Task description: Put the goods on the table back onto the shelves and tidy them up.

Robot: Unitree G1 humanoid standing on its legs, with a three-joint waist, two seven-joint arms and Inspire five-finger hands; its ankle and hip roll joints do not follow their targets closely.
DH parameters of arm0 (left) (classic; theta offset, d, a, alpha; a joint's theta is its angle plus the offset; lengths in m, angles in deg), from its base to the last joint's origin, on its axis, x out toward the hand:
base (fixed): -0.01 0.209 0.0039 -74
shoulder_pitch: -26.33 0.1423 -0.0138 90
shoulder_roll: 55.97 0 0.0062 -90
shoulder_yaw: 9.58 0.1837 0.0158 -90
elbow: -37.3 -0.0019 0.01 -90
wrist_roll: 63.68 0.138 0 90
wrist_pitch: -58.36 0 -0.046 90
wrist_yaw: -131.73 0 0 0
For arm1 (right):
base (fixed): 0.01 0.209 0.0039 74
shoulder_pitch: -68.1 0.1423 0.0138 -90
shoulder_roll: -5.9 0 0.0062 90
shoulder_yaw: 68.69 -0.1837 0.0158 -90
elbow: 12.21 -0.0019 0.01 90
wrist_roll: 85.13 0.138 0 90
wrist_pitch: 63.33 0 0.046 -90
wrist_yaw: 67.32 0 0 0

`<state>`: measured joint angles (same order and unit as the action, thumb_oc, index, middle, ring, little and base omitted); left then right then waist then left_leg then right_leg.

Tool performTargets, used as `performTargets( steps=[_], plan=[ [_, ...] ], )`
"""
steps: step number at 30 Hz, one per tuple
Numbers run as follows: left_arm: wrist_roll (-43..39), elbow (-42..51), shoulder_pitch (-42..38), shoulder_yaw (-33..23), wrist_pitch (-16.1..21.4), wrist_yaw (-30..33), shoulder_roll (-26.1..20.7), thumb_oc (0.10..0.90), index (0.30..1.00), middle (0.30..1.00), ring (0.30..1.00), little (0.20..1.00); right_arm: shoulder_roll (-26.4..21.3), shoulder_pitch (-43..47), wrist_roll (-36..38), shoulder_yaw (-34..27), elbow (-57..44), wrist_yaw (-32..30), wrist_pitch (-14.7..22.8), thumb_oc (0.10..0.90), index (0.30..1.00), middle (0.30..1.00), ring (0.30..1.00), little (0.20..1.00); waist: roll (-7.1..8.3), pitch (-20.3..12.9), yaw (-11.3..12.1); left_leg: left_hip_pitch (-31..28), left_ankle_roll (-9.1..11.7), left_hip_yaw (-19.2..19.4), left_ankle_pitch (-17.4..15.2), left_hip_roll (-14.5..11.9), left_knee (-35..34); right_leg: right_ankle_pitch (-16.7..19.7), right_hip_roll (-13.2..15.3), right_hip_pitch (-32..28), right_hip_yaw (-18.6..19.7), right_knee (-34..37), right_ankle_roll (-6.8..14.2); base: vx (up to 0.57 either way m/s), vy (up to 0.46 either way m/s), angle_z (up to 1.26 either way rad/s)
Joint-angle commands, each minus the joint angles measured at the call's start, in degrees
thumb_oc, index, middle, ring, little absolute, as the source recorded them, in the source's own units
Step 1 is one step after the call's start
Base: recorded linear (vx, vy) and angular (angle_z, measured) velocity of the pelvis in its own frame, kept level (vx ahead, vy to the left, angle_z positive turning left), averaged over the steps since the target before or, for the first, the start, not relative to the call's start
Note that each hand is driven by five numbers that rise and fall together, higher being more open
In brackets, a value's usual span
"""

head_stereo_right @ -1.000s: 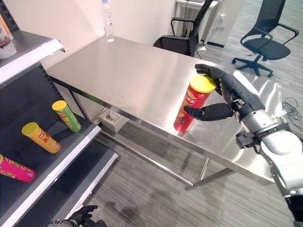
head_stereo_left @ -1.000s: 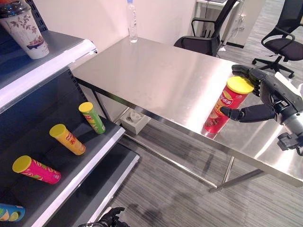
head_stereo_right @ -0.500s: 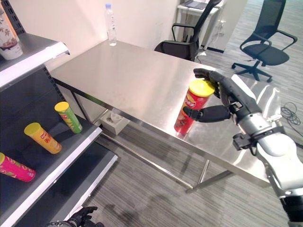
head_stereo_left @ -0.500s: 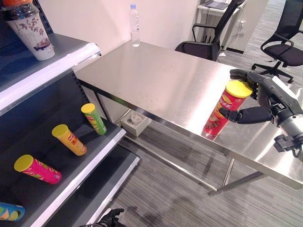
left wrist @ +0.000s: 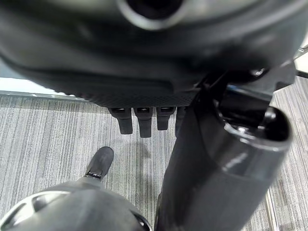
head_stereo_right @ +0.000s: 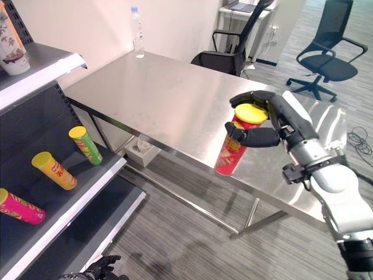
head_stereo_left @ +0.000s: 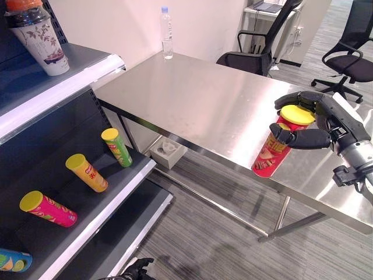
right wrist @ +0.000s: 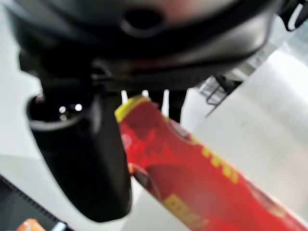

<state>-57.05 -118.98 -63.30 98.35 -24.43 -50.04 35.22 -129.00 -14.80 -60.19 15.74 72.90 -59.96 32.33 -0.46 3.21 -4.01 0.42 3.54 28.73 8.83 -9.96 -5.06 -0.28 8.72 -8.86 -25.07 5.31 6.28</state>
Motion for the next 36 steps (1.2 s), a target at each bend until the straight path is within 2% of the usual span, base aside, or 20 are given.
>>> performTargets(
  steps=[1,2,3,5,6,7,30,35,36],
  plan=[
    [-1.0,-1.8,-1.4,2.3,1.0,0.0,0.6,0.800,0.900,0.900,0.900,0.900,0.2,4.0,-0.6,-2.7,-0.1,-2.2,2.5,0.800,0.900,0.900,0.900,0.900,0.28,-3.0,2.1,-3.2,5.7,-1.1,-2.1,-5.5,0.5,-2.1,-1.4,-0.2,2.9,-0.6,0.9,0.00,0.000,0.00],
    [-1.0,-1.8,-1.4,2.3,1.0,0.0,0.6,0.800,0.900,0.900,0.900,0.900,0.2,4.0,-0.6,-2.7,-0.1,-2.2,2.5,0.800,0.900,0.900,0.900,0.900,0.30,-3.0,2.1,-3.2,5.7,-1.1,-2.1,-5.5,0.5,-2.1,-1.4,-0.2,2.9,-0.6,0.9,0.00,0.000,0.00],
    [-1.2,-1.6,-1.6,2.4,1.0,0.2,0.6,0.800,0.900,0.900,0.900,0.900,0.7,4.1,-0.8,-3.1,0.3,-2.7,2.6,0.577,0.566,0.566,0.566,0.566,0.27,-3.0,2.1,-3.2,5.7,-1.1,-2.1,-5.5,0.5,-2.1,-1.3,-0.2,2.9,-0.6,0.9,0.00,0.000,0.00],
    [-1.2,-1.4,-1.7,2.5,0.9,0.3,0.6,0.800,0.900,0.900,0.900,0.900,1.2,4.3,-1.1,-3.2,0.4,-2.9,2.6,0.505,0.458,0.458,0.458,0.458,0.22,-3.0,2.1,-3.2,5.7,-1.0,-2.1,-5.5,0.5,-2.1,-1.3,-0.2,2.9,-0.6,0.9,0.00,0.000,0.00],
    [-1.2,-1.4,-1.7,2.5,0.9,0.3,0.5,0.800,0.900,0.900,0.900,0.900,1.2,4.4,-1.1,-3.1,0.4,-2.9,2.6,0.427,0.340,0.340,0.340,0.340,0.23,-3.0,2.1,-3.2,5.7,-1.0,-2.1,-5.5,0.5,-2.1,-1.4,-0.3,2.9,-0.6,0.9,0.00,0.000,0.00],
    [-1.2,-1.4,-1.8,2.5,0.9,0.4,0.6,0.800,0.900,0.900,0.900,0.900,1.4,4.4,-1.2,-3.2,0.5,-3.1,2.6,0.400,0.300,0.300,0.300,0.300,0.27,-3.0,2.1,-3.2,5.6,-1.0,-2.1,-5.5,0.5,-2.1,-1.3,-0.2,3.0,-0.6,0.9,0.00,0.000,0.00],
    [-0.7,0.3,-3.3,2.9,1.1,2.1,-0.4,0.800,0.900,0.900,0.900,0.900,4.1,6.2,-6.8,-6.7,0.2,-8.3,4.3,0.400,0.300,0.300,0.300,0.300,-0.01,-3.1,1.9,-3.5,5.5,-1.4,-2.5,-5.4,0.5,-2.3,-1.4,-0.6,3.0,-0.6,0.8,0.00,0.000,0.00],
    [-0.1,0.8,-4.0,2.6,1.2,3.0,-0.9,0.800,0.900,0.900,0.900,0.900,4.1,8.2,-11.8,-9.2,-0.8,-12.9,5.9,0.400,0.300,0.300,0.300,0.300,-0.27,-3.2,2.0,-3.6,5.4,-1.7,-2.8,-5.3,0.5,-2.4,-1.3,-0.6,3.1,-0.6,0.9,0.00,0.002,0.02],
    [0.3,1.0,-4.3,2.3,1.3,3.4,-1.1,0.800,0.900,0.900,0.900,0.900,4.0,8.5,-14.7,-9.9,-1.6,-14.3,5.9,0.400,0.300,0.300,0.300,0.300,-0.34,-3.2,1.9,-3.6,5.4,-1.8,-2.9,-5.3,0.5,-2.4,-1.2,-0.6,3.1,-0.6,1.0,0.00,0.005,0.04]
  ],
)
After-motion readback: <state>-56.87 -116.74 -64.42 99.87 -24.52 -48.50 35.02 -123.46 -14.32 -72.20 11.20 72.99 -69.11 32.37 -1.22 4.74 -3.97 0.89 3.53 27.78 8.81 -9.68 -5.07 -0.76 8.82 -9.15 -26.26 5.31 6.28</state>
